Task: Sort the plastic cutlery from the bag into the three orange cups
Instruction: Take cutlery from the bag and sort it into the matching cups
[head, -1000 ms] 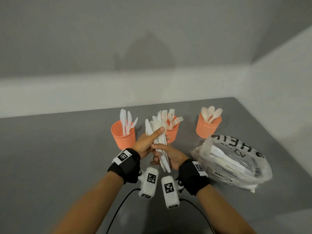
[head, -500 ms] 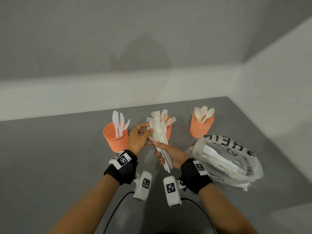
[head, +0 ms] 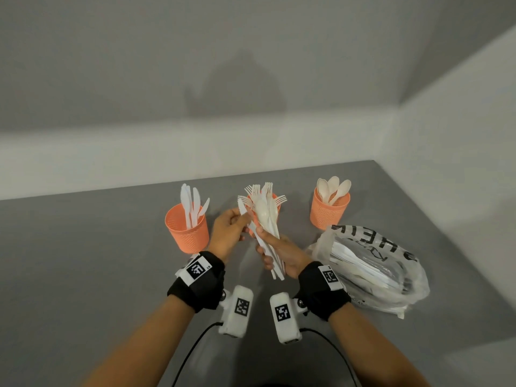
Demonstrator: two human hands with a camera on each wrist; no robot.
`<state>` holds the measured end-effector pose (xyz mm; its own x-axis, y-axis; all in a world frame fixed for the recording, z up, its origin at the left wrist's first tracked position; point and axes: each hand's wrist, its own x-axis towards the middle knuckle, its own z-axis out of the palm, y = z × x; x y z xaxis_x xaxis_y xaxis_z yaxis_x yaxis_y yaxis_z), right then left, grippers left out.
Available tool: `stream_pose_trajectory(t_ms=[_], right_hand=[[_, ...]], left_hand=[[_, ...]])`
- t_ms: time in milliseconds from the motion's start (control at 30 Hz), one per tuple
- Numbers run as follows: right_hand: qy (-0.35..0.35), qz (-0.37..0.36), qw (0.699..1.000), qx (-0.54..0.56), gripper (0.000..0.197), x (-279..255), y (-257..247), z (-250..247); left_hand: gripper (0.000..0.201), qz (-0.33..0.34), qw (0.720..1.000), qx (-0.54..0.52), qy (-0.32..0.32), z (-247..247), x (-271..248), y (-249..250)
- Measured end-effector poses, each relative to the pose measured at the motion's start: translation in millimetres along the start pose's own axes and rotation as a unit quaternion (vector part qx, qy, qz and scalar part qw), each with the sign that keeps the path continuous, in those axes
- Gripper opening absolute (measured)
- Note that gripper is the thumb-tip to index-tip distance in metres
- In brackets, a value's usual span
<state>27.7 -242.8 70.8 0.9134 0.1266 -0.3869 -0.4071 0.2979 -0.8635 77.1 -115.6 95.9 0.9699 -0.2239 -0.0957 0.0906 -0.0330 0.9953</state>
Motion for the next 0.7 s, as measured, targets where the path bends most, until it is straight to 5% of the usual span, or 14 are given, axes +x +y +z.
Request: stream_pose_trajectory(t_ms=[300,500,700], right_hand=[[0.049,0.002,0.999,-0.008,0.013,1,3,-10],[0.028,-0.013,0.992,-0.122,0.007,3,1,-3],[-0.013,-0.014,0.987,-0.158,0.003,3,-2,-8]], left_hand=[[0.018,0.001,0.982,-0.151,0.114,-6,7,18],[0.011,0.029,0.995,0.030,0.088,5,9,20],[0.011,0.000,0.996,0.049,0.070,11,11,12]])
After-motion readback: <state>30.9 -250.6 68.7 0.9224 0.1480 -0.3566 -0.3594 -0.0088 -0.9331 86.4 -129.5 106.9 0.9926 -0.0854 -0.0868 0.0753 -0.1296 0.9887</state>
